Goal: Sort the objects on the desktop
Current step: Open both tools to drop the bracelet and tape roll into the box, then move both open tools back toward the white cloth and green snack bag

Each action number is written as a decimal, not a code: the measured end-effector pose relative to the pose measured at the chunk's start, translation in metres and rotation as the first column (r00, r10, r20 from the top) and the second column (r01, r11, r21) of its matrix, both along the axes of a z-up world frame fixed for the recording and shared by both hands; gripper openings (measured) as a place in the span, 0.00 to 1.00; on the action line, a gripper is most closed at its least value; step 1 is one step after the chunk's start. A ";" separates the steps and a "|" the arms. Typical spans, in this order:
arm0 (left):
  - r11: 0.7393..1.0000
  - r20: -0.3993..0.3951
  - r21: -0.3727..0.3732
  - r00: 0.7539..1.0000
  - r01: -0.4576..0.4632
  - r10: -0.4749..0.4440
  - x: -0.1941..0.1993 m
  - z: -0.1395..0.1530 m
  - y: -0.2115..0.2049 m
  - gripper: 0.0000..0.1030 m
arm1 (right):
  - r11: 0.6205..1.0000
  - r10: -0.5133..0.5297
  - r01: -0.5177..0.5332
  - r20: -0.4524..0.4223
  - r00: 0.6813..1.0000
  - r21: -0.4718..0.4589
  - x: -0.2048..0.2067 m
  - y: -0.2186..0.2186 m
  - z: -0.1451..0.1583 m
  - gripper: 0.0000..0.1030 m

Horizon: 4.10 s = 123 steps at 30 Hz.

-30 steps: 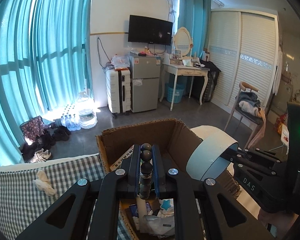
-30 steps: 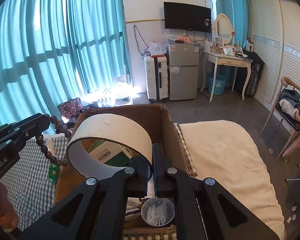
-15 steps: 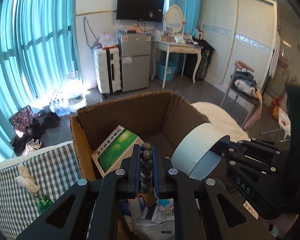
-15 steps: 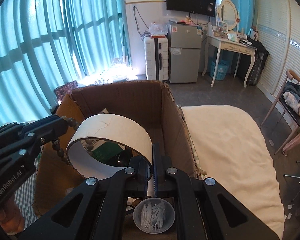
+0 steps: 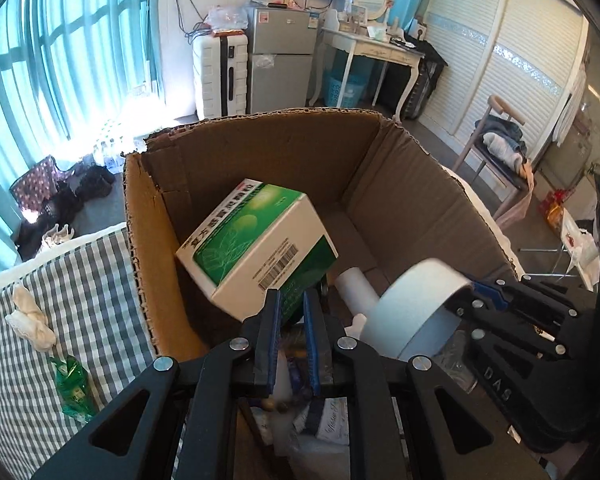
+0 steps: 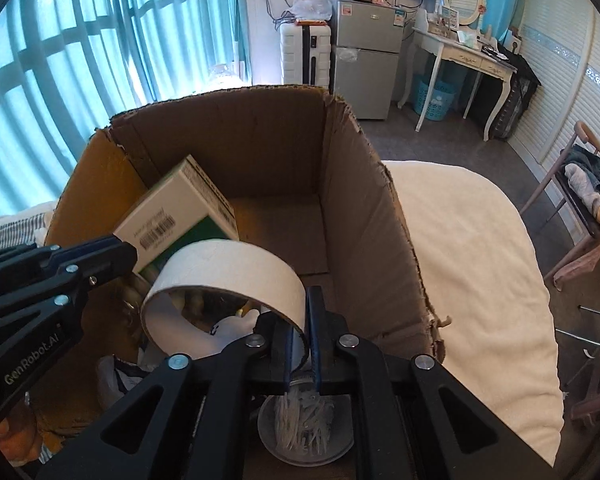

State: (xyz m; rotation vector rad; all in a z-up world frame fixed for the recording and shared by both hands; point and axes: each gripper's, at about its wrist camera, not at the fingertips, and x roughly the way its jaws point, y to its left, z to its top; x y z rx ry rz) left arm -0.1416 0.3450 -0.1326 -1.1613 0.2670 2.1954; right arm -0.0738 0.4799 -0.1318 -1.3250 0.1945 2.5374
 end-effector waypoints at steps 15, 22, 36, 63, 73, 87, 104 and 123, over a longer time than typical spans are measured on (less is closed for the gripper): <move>0.996 -0.135 0.063 0.988 -0.063 0.071 0.015 0.053 -0.026 0.79 | 0.997 0.010 -0.001 -0.111 0.994 0.079 0.013 -0.028 0.042 0.62; 0.989 -0.205 0.113 0.972 -0.093 0.115 0.030 0.086 -0.045 0.90 | 0.995 0.026 -0.006 -0.192 0.981 0.101 0.021 -0.043 0.067 0.65; 0.978 -0.316 0.153 0.931 -0.142 0.185 0.056 0.127 -0.091 1.00 | 0.994 0.038 -0.003 -0.327 0.944 0.106 0.049 -0.067 0.107 0.84; 0.907 -0.360 0.137 0.833 -0.399 0.421 0.044 0.133 -0.222 1.00 | 0.985 0.162 -0.121 -0.437 0.885 0.120 0.039 -0.156 0.124 1.00; 0.882 -0.330 0.081 0.822 -0.464 0.463 0.022 0.104 -0.255 1.00 | 0.978 0.206 -0.187 -0.403 0.892 0.088 0.010 -0.191 0.099 1.00; 0.861 -0.303 0.015 0.819 -0.508 0.488 -0.005 0.065 -0.277 1.00 | 0.961 0.271 -0.273 -0.316 0.909 0.038 -0.026 -0.222 0.055 1.00; 0.858 -0.233 -0.041 0.840 -0.512 0.490 -0.052 0.015 -0.290 1.00 | 0.932 0.362 -0.355 -0.216 0.907 0.072 -0.063 -0.252 0.006 1.00; 0.880 -0.138 -0.115 0.885 -0.461 0.445 -0.110 -0.046 -0.279 1.00 | 0.923 0.382 -0.385 -0.134 0.915 0.002 -0.098 -0.267 -0.056 1.00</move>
